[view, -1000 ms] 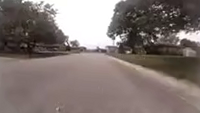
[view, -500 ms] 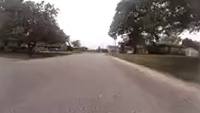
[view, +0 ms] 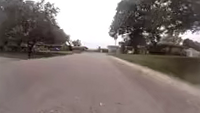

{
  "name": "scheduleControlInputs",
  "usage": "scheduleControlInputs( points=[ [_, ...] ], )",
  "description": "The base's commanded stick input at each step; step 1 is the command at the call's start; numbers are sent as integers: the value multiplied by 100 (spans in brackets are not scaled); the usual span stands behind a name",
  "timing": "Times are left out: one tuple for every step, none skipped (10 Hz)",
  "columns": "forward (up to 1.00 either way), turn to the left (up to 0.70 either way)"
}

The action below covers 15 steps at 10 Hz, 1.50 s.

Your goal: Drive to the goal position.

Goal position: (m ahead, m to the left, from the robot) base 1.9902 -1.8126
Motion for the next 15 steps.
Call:
scheduleControlInputs(
  points=[
    [50,0],
    [50,0],
    [50,0],
    [50,0],
    [50,0],
    [50,0],
    [50,0],
    [50,0],
    [50,0],
    [50,0],
    [50,0],
    [50,0],
    [50,0],
    [50,0],
    [50,0]
  ],
)
